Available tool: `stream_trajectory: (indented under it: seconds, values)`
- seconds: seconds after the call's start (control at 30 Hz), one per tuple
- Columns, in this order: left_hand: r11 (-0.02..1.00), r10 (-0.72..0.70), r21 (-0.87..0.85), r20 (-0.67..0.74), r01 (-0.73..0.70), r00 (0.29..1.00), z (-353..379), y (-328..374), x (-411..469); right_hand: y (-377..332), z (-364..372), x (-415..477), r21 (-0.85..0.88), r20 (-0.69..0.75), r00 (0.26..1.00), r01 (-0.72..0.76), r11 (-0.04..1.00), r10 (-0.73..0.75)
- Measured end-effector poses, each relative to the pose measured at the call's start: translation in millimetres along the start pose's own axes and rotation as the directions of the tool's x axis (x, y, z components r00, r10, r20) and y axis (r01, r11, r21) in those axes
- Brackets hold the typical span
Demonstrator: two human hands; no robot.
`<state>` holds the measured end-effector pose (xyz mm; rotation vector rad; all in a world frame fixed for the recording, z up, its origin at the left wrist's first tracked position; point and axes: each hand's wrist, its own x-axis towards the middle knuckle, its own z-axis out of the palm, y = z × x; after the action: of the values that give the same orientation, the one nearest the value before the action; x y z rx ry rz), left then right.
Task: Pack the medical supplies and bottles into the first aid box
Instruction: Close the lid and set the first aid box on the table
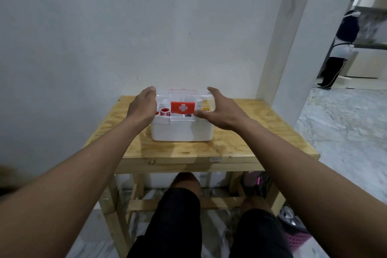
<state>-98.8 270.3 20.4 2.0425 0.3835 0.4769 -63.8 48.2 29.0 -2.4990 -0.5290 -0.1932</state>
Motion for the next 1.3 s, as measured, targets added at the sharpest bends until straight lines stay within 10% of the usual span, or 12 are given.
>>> stream_trajectory:
  seconds: [1.3]
  values:
    - [0.894, 0.375, 0.250, 0.033, -0.371, 0.926, 13.3, -36.5, -10.6, 15.9, -1.2, -6.5, 0.022, 0.016, 0.998, 0.058, 0.998, -0.059]
